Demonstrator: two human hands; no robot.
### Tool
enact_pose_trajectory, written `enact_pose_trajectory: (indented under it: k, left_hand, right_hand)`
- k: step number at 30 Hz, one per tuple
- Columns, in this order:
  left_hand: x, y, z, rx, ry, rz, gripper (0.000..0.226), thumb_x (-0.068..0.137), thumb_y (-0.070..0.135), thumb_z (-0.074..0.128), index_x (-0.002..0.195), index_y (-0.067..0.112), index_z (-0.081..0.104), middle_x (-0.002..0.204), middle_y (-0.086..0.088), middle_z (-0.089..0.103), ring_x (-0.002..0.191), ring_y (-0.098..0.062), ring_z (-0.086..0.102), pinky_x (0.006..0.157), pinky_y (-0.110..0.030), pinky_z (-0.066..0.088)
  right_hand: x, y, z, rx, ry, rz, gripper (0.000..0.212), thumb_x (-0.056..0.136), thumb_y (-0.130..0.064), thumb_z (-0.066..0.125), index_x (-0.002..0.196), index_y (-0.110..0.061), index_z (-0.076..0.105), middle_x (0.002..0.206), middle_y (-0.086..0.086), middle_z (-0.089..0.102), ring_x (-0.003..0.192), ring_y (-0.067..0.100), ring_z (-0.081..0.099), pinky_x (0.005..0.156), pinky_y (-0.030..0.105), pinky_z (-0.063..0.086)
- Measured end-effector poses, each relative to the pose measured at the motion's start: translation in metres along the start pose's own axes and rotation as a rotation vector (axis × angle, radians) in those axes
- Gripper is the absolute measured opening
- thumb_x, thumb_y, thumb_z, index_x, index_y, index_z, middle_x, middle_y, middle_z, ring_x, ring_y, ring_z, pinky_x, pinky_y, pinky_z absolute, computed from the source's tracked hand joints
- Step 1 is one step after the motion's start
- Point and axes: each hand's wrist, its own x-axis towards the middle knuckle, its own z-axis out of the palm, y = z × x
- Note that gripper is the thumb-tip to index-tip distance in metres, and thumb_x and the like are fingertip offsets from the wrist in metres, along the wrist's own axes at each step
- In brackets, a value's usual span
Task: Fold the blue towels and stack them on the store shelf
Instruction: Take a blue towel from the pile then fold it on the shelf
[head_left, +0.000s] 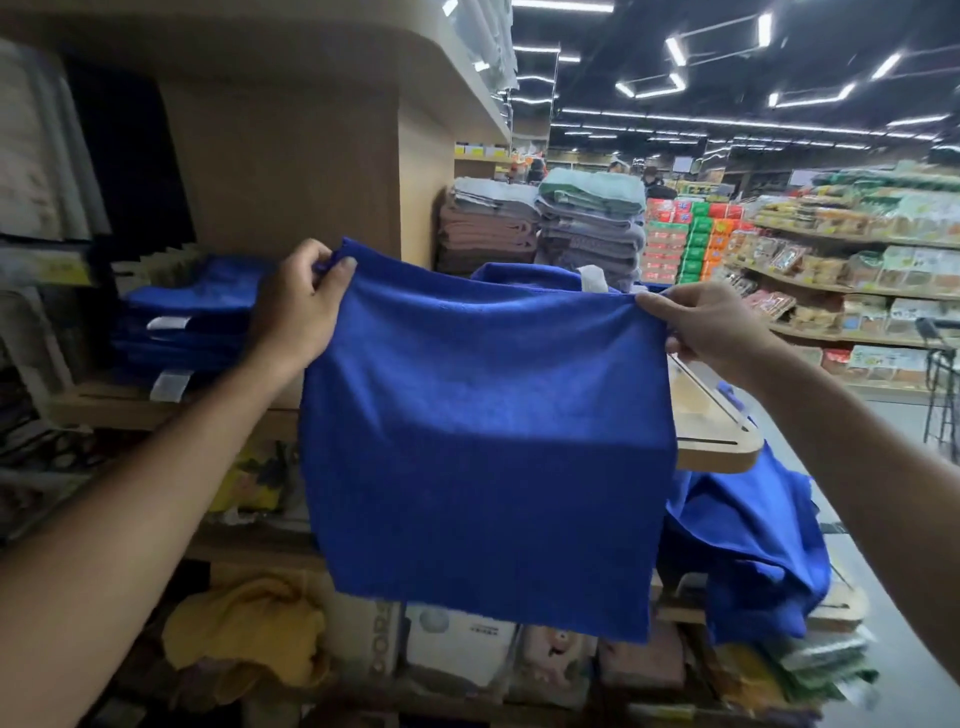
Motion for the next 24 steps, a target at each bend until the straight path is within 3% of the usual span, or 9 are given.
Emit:
enact_pose_trajectory:
  k: [4,6,10,13,17,19,20,24]
  left_hand:
    - [0.024,0.001,0.018,0.046,-0.004,0.012,0.032,0.099,0.043,0.053,0.085,0.014,0.053,0.064,0.005,0.050,0.061,-0.012,0.047,0.053,-0.026,0.032]
    - [0.037,0.002,0.027,0.072,0.000,0.016,0.031,0.099,0.041,0.053,0.085,0.013,0.053,0.063,0.007,0.049,0.064,-0.015,0.049,0.057,-0.033,0.032]
    - [0.064,-0.001,0.046,0.114,-0.002,-0.025,0.028,0.099,0.041,0.052,0.085,0.017,0.050,0.065,0.009,0.051,0.072,-0.022,0.056,0.063,-0.031,0.034]
    - [0.080,-0.004,0.058,0.208,-0.014,-0.041,0.027,0.097,0.044,0.051,0.086,0.020,0.050,0.075,0.003,0.057,0.078,-0.031,0.060,0.064,-0.034,0.039]
    - [0.080,-0.004,0.069,0.355,-0.237,-0.085,0.019,0.096,0.036,0.056,0.094,0.018,0.057,0.095,-0.007,0.068,0.095,-0.035,0.065,0.079,-0.040,0.050]
    - [0.064,0.002,0.061,0.359,-0.325,-0.061,0.018,0.093,0.032,0.060,0.107,0.021,0.060,0.108,-0.003,0.069,0.104,-0.030,0.064,0.089,-0.041,0.051]
    - [0.051,0.006,0.052,0.343,-0.310,-0.025,0.018,0.091,0.032,0.061,0.108,0.026,0.059,0.107,0.003,0.068,0.102,-0.025,0.064,0.088,-0.041,0.052]
    - [-0.043,0.023,-0.008,0.142,-0.040,0.173,0.007,0.092,0.038,0.056,0.096,0.032,0.055,0.085,0.015,0.064,0.066,-0.006,0.059,0.063,-0.031,0.050]
  right_hand:
    - [0.027,0.002,0.013,0.147,0.034,0.088,0.026,0.100,-0.031,0.064,0.101,-0.006,0.067,0.069,0.006,0.052,0.036,0.003,0.052,0.038,0.017,0.046]
    - [0.042,0.001,0.017,0.212,0.056,0.107,0.022,0.100,-0.030,0.064,0.099,-0.008,0.067,0.069,0.007,0.059,0.040,0.004,0.061,0.041,0.016,0.050]
    - [0.074,0.003,0.026,0.230,0.085,0.105,0.022,0.100,-0.025,0.063,0.084,-0.011,0.064,0.073,0.011,0.066,0.050,0.011,0.071,0.048,0.018,0.056]
    - [0.096,0.006,0.032,0.229,0.121,0.102,0.020,0.100,-0.021,0.062,0.084,-0.010,0.064,0.083,0.015,0.068,0.059,0.017,0.074,0.055,0.021,0.060]
    - [0.102,0.024,0.048,0.114,0.116,0.158,0.015,0.098,-0.010,0.058,0.087,-0.003,0.066,0.088,0.018,0.070,0.061,0.018,0.075,0.058,0.027,0.062]
    - [0.095,0.036,0.059,-0.095,0.072,0.140,0.012,0.091,-0.010,0.059,0.093,-0.004,0.070,0.088,0.019,0.073,0.077,0.029,0.076,0.070,0.041,0.063]
    - [0.091,0.040,0.062,-0.209,0.070,0.090,0.014,0.087,-0.011,0.060,0.095,-0.007,0.071,0.089,0.017,0.074,0.086,0.035,0.074,0.075,0.046,0.060]
    - [0.078,0.043,0.076,-0.379,0.076,-0.054,0.028,0.086,-0.017,0.065,0.113,-0.010,0.066,0.098,0.011,0.069,0.101,0.033,0.065,0.081,0.031,0.041]
